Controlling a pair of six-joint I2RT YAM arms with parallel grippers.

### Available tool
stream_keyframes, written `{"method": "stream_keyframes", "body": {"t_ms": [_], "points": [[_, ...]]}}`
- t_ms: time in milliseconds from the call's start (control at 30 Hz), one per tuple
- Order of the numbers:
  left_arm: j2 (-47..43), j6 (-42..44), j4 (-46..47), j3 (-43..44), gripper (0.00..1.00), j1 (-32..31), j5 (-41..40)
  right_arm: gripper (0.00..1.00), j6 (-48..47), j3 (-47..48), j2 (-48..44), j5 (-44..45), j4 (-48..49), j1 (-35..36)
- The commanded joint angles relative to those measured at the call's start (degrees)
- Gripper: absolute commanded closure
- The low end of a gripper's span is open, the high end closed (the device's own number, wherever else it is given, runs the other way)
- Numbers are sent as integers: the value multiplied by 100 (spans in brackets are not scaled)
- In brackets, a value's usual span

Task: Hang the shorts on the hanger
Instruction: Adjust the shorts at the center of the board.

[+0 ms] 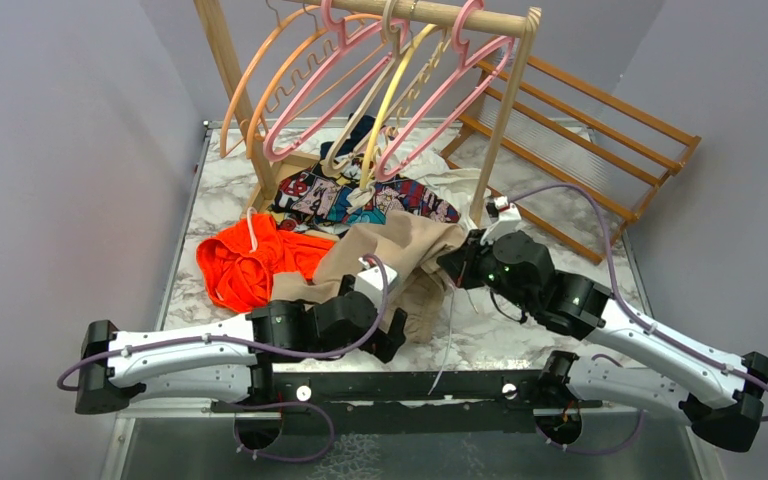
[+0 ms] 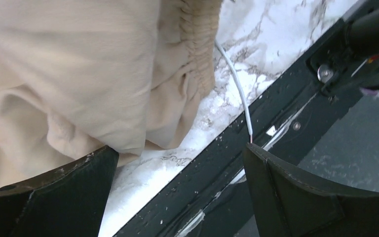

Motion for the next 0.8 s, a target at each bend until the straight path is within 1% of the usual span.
{"method": "stream_keyframes", "body": {"t_ms": [0,100,267,333,367,433,533,633,700,767], "points": [[-601,-370,-76,-11,1,-46,-757,99,-235,-48,-342,297,-52,-9],[-903,-517,-458,12,1,-51,-883,99,-375,-26,-459,289,-63,-9],[-1266,-750,-1432,270,1,-46,-1495,99,-601,-8,-558,151,6,-9],[-1358,-804,-1545,353,4,-54,-1570,99,-663,-5,-605,99,33,-9],[-1368,-826,-1542,373,5,-52,-1503,99,-692,-2,-631,84,50,-10],[-1294,-879,-1486,322,12,-51,-1295,99,-731,-26,-690,49,81,-9],[-982,-851,-1250,157,21,-46,-817,99,-721,-54,-728,13,82,-10],[-592,-778,-795,-66,23,-47,-306,99,-672,-99,-737,-61,87,-12],[-378,-768,-528,-183,23,-47,-229,99,-646,-109,-746,-105,84,-9],[-234,-705,-232,-315,21,-47,-333,99,-640,-116,-746,-152,83,-9]]}}
